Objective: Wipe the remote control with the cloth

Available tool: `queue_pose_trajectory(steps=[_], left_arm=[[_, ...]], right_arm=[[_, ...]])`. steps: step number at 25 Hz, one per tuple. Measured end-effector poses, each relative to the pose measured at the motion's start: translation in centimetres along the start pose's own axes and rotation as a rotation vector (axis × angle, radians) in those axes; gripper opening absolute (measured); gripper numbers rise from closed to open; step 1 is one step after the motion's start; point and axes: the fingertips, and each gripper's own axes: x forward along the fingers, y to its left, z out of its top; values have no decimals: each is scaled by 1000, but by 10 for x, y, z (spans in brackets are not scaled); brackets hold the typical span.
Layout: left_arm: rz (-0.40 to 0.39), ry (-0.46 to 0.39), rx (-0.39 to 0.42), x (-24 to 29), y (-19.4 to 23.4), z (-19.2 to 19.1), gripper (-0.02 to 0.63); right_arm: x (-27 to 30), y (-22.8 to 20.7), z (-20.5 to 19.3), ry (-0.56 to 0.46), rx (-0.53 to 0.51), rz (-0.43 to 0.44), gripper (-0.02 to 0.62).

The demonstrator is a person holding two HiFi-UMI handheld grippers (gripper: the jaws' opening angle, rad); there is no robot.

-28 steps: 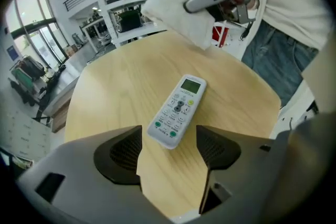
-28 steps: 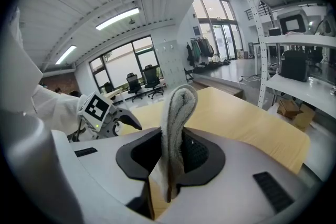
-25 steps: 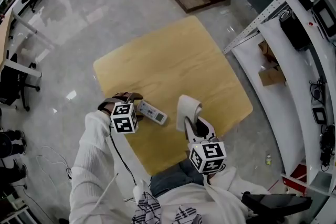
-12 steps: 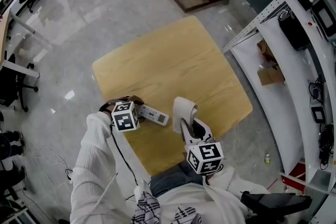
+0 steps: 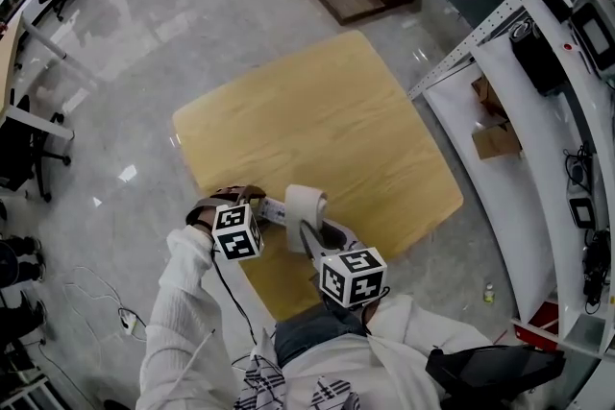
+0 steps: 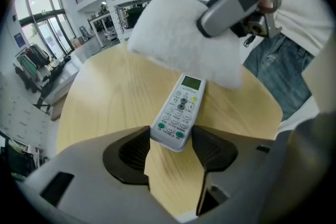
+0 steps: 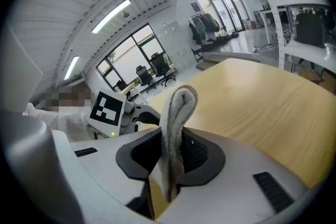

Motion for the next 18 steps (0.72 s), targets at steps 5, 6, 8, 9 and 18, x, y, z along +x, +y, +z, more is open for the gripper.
queue_pose_trajectory(steps=[5, 6, 8, 9, 18], left_arm=[[-32, 9, -1, 1, -2, 0, 252], [-36, 13, 0, 1, -3, 0, 252], [-43, 18, 4, 2, -5, -2, 250], [-47, 16, 3, 2, -7, -2, 250], [-30, -28, -38, 2, -2, -3, 249]], right_arm=[[47, 21, -16, 98, 40, 5, 89], [55, 20, -21, 124, 52, -12, 89], [63, 12, -29, 168, 71, -58, 89], [63, 8, -31, 181, 76, -75, 89], [9, -52, -43, 197, 138, -190, 89]])
